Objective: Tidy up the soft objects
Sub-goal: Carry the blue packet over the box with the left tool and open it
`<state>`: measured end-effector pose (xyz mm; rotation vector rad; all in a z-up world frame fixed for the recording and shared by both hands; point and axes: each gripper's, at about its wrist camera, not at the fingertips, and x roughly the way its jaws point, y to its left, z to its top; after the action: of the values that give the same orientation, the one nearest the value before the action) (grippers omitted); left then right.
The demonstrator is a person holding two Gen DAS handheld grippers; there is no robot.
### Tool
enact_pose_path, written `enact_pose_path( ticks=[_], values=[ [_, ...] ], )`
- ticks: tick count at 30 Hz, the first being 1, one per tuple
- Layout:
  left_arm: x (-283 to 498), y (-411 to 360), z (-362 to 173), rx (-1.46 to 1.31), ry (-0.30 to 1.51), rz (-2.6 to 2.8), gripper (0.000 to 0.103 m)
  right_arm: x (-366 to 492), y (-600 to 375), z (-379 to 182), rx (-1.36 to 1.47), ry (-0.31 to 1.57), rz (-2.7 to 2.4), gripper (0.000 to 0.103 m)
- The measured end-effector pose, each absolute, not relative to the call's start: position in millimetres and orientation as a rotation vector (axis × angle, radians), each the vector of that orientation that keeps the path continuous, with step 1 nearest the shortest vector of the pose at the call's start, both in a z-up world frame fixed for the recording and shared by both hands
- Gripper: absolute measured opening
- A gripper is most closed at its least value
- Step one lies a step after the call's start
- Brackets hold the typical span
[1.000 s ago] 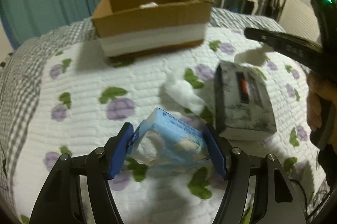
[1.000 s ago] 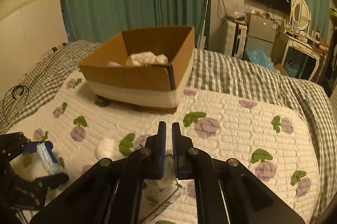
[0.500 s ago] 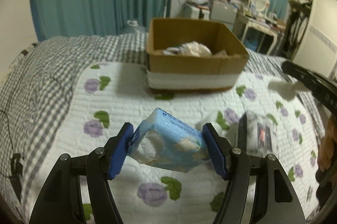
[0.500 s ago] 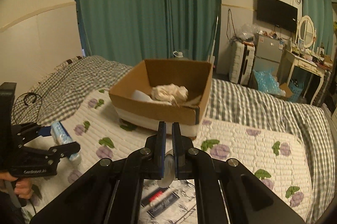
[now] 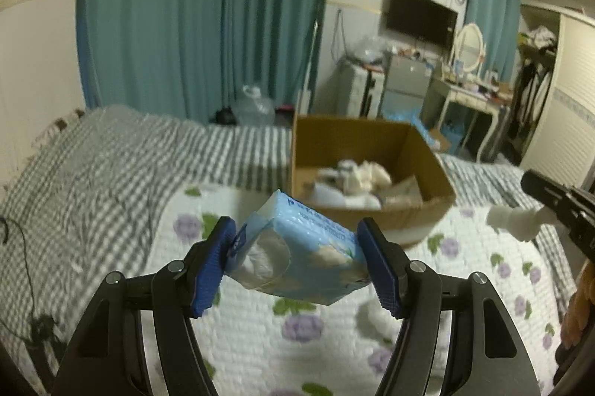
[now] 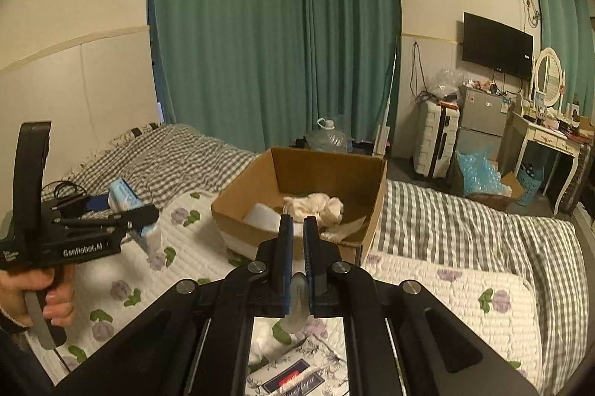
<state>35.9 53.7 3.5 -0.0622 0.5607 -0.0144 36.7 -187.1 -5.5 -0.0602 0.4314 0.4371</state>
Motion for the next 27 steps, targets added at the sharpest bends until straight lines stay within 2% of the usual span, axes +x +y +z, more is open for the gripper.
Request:
enact_pose_path(
  ticks=[10, 27],
  values=[
    [66.3, 39.6, 27.4, -0.004, 0.496, -0.017, 0.067, 59.7, -184.5, 15.6, -0.046, 0.364, 0.454, 0.006],
    [136.3, 28.3, 28.7, -0.011, 0.488, -0.036, 0.067, 130.2, -163.6, 11.6, -0.055, 0.358, 0.454, 0.006]
  ],
)
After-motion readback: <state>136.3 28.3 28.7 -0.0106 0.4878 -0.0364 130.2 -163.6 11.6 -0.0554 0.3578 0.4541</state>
